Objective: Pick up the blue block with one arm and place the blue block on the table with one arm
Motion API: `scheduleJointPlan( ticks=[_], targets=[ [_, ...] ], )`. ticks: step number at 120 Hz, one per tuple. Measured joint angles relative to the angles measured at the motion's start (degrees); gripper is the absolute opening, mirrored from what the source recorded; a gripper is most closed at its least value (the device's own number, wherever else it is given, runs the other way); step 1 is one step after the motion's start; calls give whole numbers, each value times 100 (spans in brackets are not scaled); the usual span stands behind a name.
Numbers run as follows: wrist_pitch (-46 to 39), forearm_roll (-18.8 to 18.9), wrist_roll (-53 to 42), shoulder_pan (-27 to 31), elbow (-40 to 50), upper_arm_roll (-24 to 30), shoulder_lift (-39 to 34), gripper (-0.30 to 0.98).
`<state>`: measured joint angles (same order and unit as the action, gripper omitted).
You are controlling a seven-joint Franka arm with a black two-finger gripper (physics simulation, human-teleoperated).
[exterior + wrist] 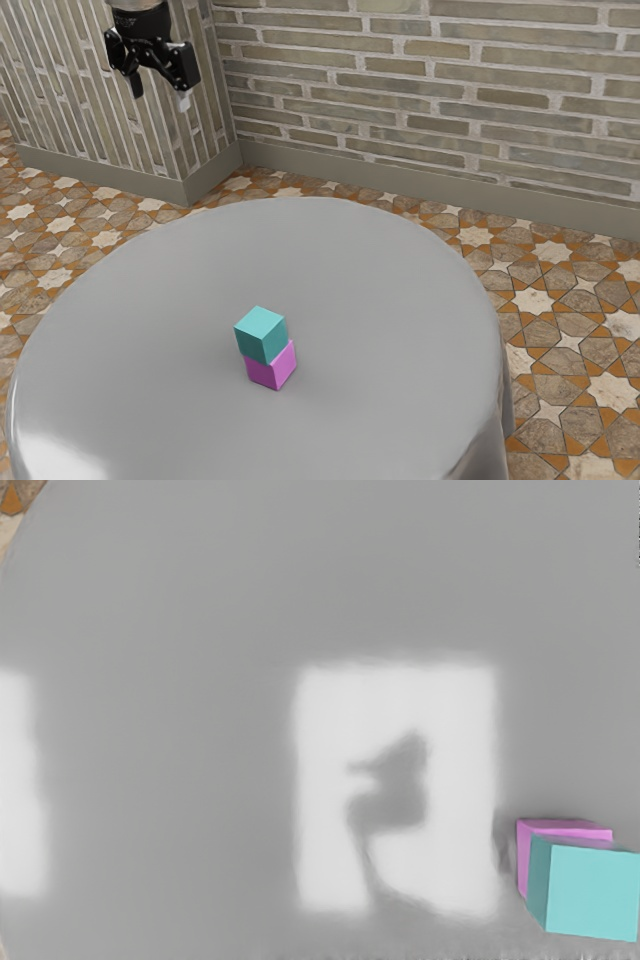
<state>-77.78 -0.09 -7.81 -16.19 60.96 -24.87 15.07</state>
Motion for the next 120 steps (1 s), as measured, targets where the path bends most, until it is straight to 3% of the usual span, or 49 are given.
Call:
scheduleJointPlan(
  ticks=[15,23,38,52,63,72,96,106,120],
  targets=[
    [24,3,-74,-3,-44,1,-8,69],
    [94,6,-107,-13,-869,20,-376,68],
    [264,-24,-185,-24,-1295,884,-882,69],
    [267,-137,-275,-105,-1198,962,-874,68],
    [75,-171,-330,-36,-621,769,-738,68],
    [-382,-171,-350,-7,614,605,-601,69],
    [-1670,-574,19,-15,1598,367,988,69],
    [-2376,-714,187,-13,2596,528,879,69],
    [-3349,-796,402,-22,3975,1006,-8,69]
  ],
)
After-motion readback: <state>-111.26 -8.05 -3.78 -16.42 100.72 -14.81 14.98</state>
